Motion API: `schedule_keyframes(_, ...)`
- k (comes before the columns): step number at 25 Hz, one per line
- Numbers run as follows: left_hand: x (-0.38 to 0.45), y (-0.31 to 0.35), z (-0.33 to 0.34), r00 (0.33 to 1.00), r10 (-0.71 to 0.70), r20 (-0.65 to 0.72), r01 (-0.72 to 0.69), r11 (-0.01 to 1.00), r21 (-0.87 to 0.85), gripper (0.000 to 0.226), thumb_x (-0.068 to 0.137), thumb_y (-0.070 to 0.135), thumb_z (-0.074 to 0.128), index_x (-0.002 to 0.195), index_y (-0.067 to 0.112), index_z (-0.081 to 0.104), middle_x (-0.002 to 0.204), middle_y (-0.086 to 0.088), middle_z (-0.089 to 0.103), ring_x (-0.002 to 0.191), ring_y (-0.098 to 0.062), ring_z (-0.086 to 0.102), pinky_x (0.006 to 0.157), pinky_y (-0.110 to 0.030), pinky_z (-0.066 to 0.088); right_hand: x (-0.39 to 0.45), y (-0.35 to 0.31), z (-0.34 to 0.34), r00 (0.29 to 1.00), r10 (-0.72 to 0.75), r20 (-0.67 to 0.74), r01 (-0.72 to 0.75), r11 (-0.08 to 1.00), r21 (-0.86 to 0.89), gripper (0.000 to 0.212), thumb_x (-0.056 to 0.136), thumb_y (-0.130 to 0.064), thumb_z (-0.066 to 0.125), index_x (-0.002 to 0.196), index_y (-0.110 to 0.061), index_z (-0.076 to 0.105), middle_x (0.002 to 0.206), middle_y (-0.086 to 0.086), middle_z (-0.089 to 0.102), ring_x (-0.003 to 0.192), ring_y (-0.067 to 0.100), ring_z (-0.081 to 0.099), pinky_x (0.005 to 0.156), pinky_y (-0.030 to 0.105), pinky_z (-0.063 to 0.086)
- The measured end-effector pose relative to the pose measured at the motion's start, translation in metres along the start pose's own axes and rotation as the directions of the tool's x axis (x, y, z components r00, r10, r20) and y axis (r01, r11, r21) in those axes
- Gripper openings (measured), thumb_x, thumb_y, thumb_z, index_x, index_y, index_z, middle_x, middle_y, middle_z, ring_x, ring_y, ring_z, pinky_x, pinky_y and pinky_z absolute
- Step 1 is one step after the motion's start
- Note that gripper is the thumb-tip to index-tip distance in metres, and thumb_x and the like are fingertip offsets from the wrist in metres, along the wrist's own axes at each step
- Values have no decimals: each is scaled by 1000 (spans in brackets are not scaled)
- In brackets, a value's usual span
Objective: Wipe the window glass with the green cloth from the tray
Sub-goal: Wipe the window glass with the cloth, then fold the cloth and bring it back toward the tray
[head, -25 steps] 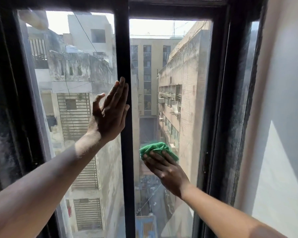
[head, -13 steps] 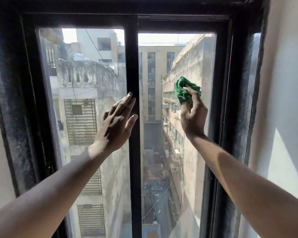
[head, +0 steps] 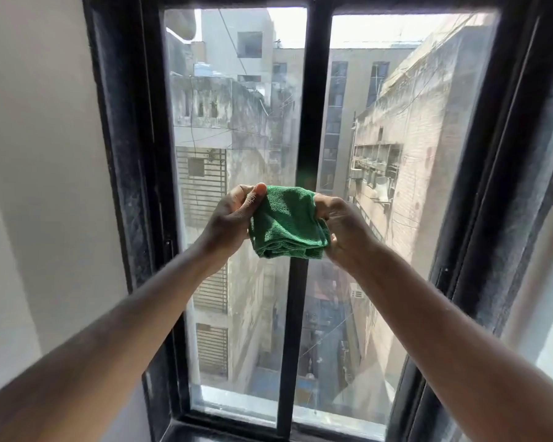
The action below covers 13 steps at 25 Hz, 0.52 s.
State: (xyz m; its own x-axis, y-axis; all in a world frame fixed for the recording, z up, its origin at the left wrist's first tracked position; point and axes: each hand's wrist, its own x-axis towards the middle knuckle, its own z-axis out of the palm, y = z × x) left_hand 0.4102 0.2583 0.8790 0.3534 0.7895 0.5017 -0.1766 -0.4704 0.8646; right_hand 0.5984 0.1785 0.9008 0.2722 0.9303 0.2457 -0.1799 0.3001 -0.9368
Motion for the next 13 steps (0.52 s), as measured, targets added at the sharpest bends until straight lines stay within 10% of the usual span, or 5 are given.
schedule_keyframes(5, -89, -47, -69, 938, -233, -256, 224, 973, -63, 40, 116, 51, 56, 137, 19, 68, 112, 0, 84, 99, -16, 81, 84, -44, 71, -17, 95, 71, 969, 209, 128, -220, 973, 74, 41, 87, 7, 48, 118, 13, 75, 105, 24, 71, 95, 38, 69, 85, 49, 62)
schedule_keyframes(13, -294, -140, -179, 660, -252, -707, 445, 890, 98, 25, 104, 62, 52, 105, 40, 63, 104, 16, 70, 97, 1, 66, 93, -25, 56, -104, 314, 189, 683, 656, 321, -678, 733, -56, 32, 87, -5, 48, 85, -13, 79, 84, 13, 76, 64, 31, 78, 63, 51, 66)
